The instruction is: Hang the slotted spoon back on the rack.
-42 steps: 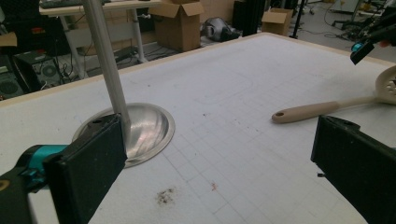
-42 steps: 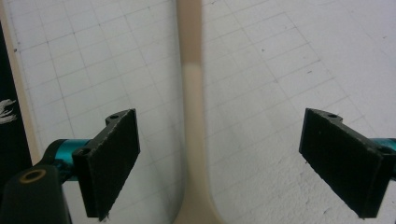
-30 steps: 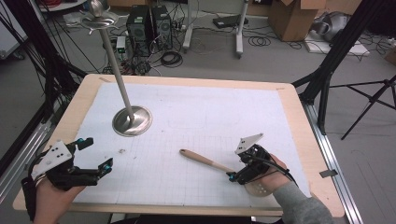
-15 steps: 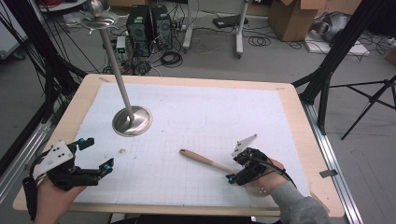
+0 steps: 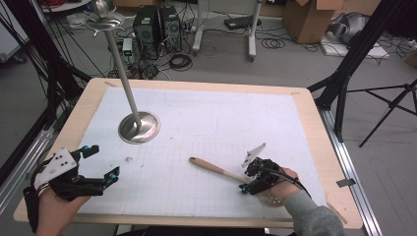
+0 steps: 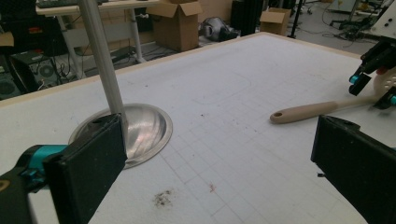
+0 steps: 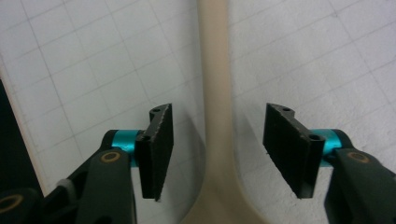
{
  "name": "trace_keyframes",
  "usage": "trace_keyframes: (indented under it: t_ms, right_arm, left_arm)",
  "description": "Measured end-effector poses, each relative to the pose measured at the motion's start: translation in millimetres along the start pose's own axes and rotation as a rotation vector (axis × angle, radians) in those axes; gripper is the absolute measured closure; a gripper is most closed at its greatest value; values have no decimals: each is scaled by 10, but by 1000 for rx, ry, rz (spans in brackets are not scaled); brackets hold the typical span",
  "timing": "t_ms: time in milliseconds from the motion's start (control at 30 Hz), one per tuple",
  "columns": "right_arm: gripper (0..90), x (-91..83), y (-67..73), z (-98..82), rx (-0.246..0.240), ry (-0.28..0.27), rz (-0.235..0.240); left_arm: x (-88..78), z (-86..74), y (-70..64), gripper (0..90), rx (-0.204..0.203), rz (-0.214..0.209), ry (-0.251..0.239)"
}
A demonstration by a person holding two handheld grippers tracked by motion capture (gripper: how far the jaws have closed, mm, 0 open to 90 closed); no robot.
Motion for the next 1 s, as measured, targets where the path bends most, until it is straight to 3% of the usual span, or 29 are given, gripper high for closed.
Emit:
trace_keyframes:
  t_ms: [133, 267, 400, 600, 833, 1000]
  right_arm:
    - [479, 16, -5, -6, 13, 0, -2]
    - [461, 14, -14, -9, 47, -3, -12]
    - [473, 24, 3, -12, 23, -5, -35]
    - [585, 13, 34, -11, -9, -4, -22]
    - [721, -9, 27, -25, -5, 1, -4]
    - [767, -11, 18, -25, 0, -1, -9]
  left_arm:
    - [3, -5, 3, 37, 1, 2, 1]
    - [5, -7, 3, 37, 2, 8, -1]
    - [6, -6, 2, 37, 2, 5, 0]
    - [15, -14, -3, 37, 1, 2, 6]
    - [11, -17, 0, 37, -1, 2, 6]
    - [10, -20, 2, 37, -2, 0, 7]
Point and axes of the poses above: each handheld gripper's, and its own axes: x roughly forward along the jaws, z roughly out of its top, y roughly to its left, the point moved 3 cm from there along x, roughly forward along the jaws, and after that the axes turned 5 degrees about -y, right-handed, at the moved point
